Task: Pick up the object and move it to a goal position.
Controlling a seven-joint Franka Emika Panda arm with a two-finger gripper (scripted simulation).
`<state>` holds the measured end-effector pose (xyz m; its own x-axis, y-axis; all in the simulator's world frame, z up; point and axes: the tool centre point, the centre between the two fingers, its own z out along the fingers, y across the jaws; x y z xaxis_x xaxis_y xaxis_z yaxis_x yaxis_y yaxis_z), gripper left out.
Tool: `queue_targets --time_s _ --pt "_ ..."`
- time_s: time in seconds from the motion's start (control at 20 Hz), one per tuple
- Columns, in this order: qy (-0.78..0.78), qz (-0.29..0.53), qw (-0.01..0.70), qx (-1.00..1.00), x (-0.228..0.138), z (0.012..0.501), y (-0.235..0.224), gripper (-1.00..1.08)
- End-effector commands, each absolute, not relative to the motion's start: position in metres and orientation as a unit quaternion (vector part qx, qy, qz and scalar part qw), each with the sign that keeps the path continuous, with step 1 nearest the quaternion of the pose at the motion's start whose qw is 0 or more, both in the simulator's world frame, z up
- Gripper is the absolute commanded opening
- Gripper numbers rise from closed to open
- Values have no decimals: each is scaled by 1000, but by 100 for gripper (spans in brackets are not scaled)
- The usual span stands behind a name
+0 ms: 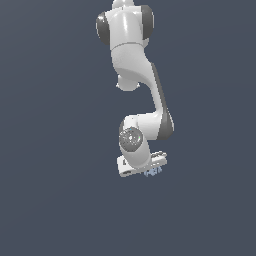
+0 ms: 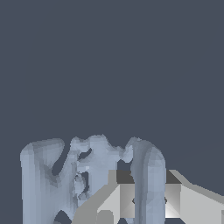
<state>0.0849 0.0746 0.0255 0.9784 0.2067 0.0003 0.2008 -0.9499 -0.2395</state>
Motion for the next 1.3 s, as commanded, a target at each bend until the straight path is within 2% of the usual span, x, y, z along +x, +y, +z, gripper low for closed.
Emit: queue_targets --time_s 0.0,0.7,1.0,1.25 --pt "-103 12 120 -987 85 25 74 -100" --pt "-103 12 120 -987 82 42 80 -100" --pt "-104 12 120 -987 75 78 90 -100" --pt "-104 12 119 -987 66 127 104 -100"
